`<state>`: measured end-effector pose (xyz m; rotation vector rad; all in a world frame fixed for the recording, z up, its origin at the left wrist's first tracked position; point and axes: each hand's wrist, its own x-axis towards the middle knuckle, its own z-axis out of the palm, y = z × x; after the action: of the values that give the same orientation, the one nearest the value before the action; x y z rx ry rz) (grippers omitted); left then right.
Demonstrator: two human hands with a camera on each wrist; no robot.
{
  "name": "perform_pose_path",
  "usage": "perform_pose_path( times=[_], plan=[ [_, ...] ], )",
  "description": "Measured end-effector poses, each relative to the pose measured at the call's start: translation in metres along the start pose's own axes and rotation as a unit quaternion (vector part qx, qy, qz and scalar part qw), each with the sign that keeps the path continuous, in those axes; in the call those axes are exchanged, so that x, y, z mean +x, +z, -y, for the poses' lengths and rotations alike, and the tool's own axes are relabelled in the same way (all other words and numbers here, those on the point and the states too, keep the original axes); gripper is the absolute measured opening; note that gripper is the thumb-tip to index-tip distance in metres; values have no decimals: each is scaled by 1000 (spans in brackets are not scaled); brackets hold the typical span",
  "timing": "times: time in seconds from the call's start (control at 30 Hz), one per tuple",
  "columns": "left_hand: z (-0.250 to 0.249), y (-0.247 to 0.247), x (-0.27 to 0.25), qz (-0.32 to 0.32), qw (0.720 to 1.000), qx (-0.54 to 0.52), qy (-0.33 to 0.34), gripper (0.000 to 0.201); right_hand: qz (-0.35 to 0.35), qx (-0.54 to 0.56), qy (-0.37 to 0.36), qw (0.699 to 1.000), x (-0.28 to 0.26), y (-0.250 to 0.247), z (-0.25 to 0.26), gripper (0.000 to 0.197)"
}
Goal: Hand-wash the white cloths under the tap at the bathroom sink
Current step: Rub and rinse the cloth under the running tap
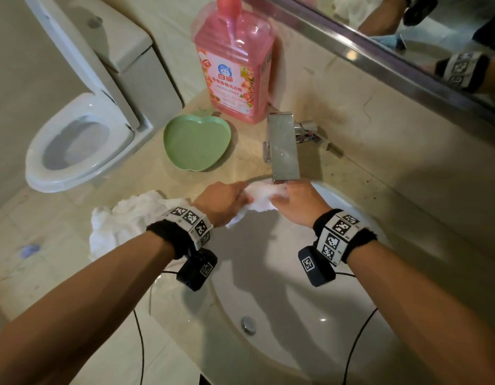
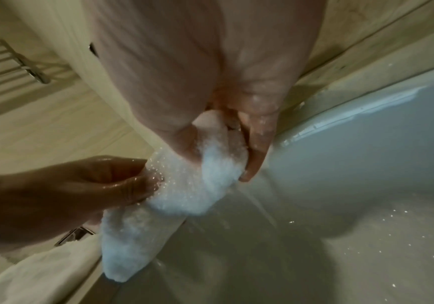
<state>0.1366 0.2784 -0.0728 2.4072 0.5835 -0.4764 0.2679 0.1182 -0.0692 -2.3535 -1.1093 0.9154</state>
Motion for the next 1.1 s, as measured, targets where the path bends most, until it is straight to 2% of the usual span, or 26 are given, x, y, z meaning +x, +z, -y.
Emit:
perform_pose_path(
  times=[0.07,0.17,0.27,0.37,0.47,0.53,0.57,0.63,0.7,0.77,0.83,0.97,1.03,1.1],
  plan=[
    [-2,-1,2,17,1000,-15,-12,41,-16,-13,-18,1000,0,1,0,6],
    [-3,-4,5,61,997,-51,-25,64,-64,84,-31,994,-7,-4,-7,9],
    [-12,1,12,125,989,-69,-34,86,-74,137,-28,987,-11,-11,-18,26],
    [-28,15,22,134,990,-34,-24,76,-70,203,-6,977,-15,-15,-27,28],
    [-40,22,25,50,997,14,57,66,-35,182,-6,983,-19,-17,-38,61],
    [-49,23,28,7,992,59,108,64,-5,146,8,989,-20,-18,-46,59],
    [-56,22,29,6,990,83,115,61,6,133,21,991,-21,-18,-50,57],
    [-65,22,34,52,991,85,93,58,16,123,37,992,-22,-16,-55,54],
    [-69,24,42,123,990,5,62,61,-10,89,27,996,-23,-14,-57,49],
    [-69,24,47,136,989,-16,49,68,-60,62,-4,996,-25,-12,-57,45],
    [-68,21,47,128,990,32,45,69,-77,66,-23,995,-24,-12,-56,43],
    [-57,21,40,50,990,112,69,52,28,106,20,994,-22,-11,-50,53],
    [-52,18,36,33,990,112,81,41,57,181,50,981,-20,-10,-47,67],
    [-47,13,30,23,989,95,114,46,71,260,77,960,-15,-9,-40,76]
  ],
)
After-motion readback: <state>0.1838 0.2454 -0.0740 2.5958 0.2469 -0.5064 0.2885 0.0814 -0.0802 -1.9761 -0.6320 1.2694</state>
